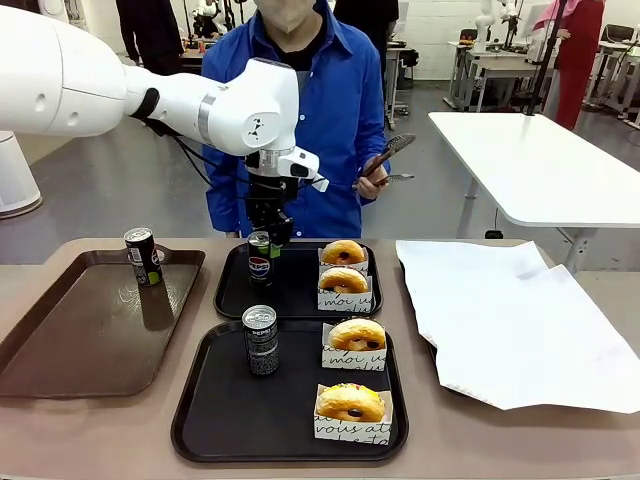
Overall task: Set up donuts and drinks on trays.
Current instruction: Pick up one Pepsi coke from the Handle tray and place it on the Flat Tray without a Pepsi coke.
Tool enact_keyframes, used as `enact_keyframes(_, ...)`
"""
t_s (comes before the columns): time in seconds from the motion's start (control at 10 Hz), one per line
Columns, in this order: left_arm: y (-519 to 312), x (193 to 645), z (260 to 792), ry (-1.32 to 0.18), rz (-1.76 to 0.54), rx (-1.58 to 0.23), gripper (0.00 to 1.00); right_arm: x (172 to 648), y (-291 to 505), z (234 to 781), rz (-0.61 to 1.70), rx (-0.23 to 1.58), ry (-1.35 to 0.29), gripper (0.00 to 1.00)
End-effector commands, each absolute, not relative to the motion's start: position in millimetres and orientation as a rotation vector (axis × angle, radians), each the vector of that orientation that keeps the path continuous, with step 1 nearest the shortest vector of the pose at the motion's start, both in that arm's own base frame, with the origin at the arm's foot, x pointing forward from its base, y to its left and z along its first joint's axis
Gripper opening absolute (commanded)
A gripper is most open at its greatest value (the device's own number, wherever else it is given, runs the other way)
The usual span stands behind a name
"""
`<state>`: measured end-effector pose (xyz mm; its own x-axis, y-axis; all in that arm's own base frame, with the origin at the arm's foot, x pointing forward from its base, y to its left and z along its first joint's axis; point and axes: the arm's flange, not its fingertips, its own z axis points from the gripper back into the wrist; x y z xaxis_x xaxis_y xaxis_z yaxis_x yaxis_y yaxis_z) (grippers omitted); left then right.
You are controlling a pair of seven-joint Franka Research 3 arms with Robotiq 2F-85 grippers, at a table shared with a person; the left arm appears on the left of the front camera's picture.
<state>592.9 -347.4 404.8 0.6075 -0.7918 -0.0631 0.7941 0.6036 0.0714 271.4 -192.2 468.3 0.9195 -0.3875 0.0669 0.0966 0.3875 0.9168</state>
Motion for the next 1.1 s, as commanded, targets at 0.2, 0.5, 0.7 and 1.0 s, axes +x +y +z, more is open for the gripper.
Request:
enact_keyframes(0.2, -345.6, 598.7, 414.7, 0.051, -0.907, 0.056, 1.0, 271.6, -191.9, 469.3, -0.312, 1.149, -0.299, 1.0)
enact_keyframes(0.5, -341.3, 600.8, 424.2, 0.05, -0.914, 0.051, 1.0, 271.6, -191.9, 469.3, -0.312, 1.149, -0.299, 1.0)
enact_keyframes(0.7, -337.3, 600.4, 429.2, 0.057, -0.911, 0.04, 0.98, 271.6, -191.9, 469.3, -0.312, 1.149, -0.299, 1.0)
enact_keyframes(1.0, -327.9, 577.1, 457.7, 0.02, -0.892, 0.035, 1.0, 271.6, -191.9, 469.3, -0.312, 1.149, -0.299, 1.0)
